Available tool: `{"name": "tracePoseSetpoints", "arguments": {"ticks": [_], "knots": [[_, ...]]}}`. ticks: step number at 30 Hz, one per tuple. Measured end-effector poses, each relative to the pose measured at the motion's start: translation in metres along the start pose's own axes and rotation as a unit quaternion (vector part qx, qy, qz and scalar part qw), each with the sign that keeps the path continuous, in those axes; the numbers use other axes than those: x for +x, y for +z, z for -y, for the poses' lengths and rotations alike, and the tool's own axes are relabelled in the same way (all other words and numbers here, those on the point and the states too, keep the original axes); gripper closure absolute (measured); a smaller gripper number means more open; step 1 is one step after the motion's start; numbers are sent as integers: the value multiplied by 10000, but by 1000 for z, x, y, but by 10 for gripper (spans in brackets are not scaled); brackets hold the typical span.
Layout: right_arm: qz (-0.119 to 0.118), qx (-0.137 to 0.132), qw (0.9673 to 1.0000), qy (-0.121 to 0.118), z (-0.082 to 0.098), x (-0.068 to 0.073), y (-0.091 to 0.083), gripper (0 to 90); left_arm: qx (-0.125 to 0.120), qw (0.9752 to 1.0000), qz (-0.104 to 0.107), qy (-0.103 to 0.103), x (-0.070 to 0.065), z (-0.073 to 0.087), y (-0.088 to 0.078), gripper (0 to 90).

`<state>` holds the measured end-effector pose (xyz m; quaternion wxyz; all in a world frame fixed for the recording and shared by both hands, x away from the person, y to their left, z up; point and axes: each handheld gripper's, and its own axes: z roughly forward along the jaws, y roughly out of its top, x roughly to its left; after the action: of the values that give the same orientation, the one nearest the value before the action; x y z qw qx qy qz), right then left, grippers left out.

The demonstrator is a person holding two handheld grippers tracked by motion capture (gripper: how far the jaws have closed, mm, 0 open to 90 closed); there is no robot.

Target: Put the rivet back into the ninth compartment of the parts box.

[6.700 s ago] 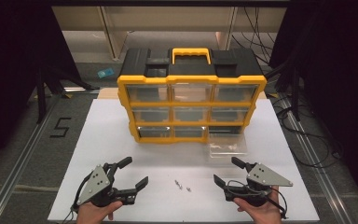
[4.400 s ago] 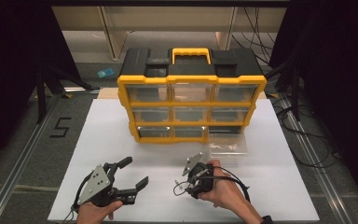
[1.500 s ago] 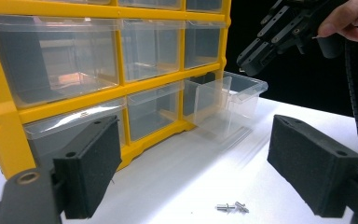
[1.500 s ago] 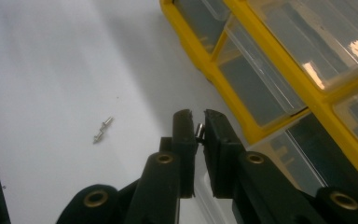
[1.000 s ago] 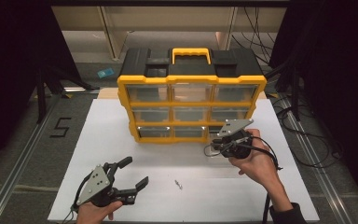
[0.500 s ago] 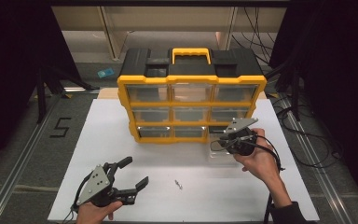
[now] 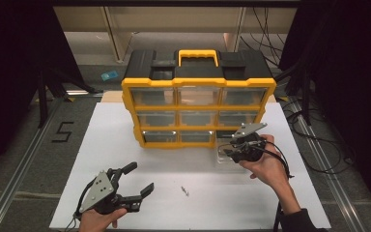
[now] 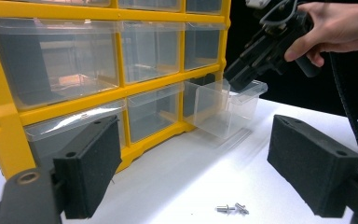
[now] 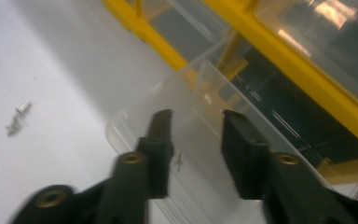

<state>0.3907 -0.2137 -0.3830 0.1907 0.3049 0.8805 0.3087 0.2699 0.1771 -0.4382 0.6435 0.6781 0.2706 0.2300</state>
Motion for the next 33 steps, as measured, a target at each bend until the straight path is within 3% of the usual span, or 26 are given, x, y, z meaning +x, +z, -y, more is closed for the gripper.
{"name": "tracePoseSetpoints", "arguments": {"ticks": [1, 3, 4, 11, 19, 21, 23, 26, 33], "knots": [[0, 0, 10000, 0, 0, 0, 0, 595, 1, 10000, -2, -2, 0, 0, 0, 168], [-59, -47, 10000, -1, -8, 6, -9, 475, 1, 10000, -3, 2, 0, 0, 0, 168], [-1, -198, 9998, -2, -10, 8, -9, 450, 2, 10000, -2, 3, 0, 0, 0, 168], [-195, -362, 9989, -242, -27, 30, -18, 338, -6, 10000, -3, -4, 0, 0, 0, 168], [-463, -444, 9967, -502, -39, 56, -19, 318, 0, 10000, 0, -1, 0, 0, 0, 168], [-603, -380, 9953, -653, -42, 69, -14, 318, -3, 10000, 1, -10, 0, 0, 0, 168], [-572, -399, 9952, -692, -43, 74, -11, 318, -2, 10000, -1, 2, 0, 0, 0, 168], [-760, -181, 9934, -835, -44, 88, -2, 318, 2, 10000, 2, -4, 0, 0, 0, 168], [-878, 54, 9922, -886, -41, 101, 15, 318, -5, 10000, 1, 1, 0, 0, 0, 168]]}}
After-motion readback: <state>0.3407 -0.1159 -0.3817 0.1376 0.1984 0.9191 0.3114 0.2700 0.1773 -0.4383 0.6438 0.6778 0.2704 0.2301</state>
